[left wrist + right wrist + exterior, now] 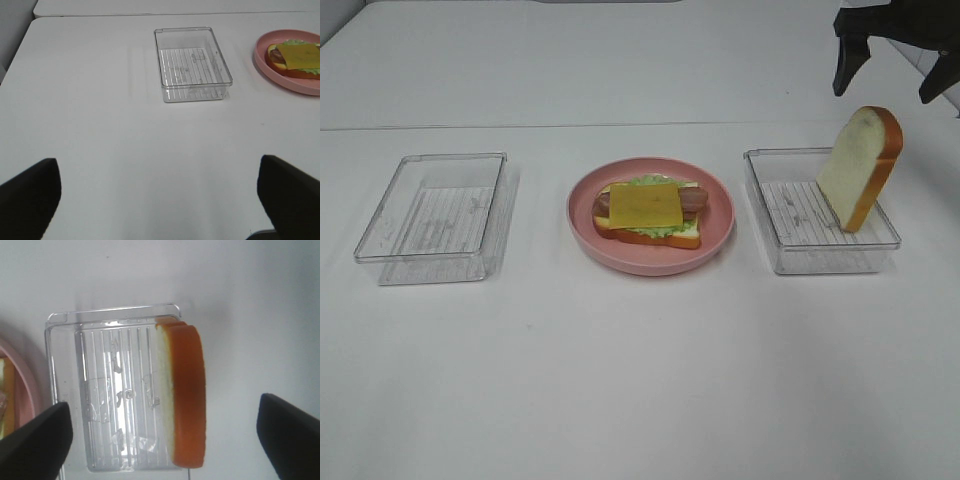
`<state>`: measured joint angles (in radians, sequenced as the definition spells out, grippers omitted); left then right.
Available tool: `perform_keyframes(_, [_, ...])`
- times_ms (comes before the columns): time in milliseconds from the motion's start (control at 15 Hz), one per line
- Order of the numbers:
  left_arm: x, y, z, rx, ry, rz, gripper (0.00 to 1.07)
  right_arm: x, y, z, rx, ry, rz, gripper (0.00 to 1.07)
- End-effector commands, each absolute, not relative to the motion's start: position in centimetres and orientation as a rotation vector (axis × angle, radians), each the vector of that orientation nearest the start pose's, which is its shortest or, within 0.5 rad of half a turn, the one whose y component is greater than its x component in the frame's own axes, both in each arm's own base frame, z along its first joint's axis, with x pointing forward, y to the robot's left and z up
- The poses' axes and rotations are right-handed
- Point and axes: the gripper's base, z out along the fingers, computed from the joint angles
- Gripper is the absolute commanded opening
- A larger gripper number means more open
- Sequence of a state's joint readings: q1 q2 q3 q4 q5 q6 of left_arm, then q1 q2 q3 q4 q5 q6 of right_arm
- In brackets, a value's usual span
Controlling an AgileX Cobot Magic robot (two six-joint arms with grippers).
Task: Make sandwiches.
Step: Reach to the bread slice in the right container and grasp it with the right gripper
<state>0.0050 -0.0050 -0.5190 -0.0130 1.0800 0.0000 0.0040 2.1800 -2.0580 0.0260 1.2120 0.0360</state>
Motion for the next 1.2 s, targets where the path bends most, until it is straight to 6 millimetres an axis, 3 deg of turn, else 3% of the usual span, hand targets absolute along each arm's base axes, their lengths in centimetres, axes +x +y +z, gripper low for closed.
perform_keyframes(67, [-1.2, -0.2, 28.1, 0.004, 2.008, -0.029, 1.0, 46.5, -0.9, 25.7, 0.088, 2.919, 0.057, 0.97])
perform_keyframes(333, [-1.2, -0.2, 28.1, 0.004, 2.008, -0.029, 1.0, 46.4, -0.8, 24.7, 0.108, 2.961, 0.127, 0.97])
perform_keyframes(867, [-1.2, -0.2, 28.1, 0.004, 2.008, -0.029, 1.0, 47.3, -0.8, 19.5, 0.139, 3.075, 0.148, 0.96])
perform_keyframes(1200, [-1.2, -0.2, 28.1, 0.004, 2.008, -0.029, 1.0, 47.5, -0.8, 18.7, 0.139, 3.091, 0.148, 0.92])
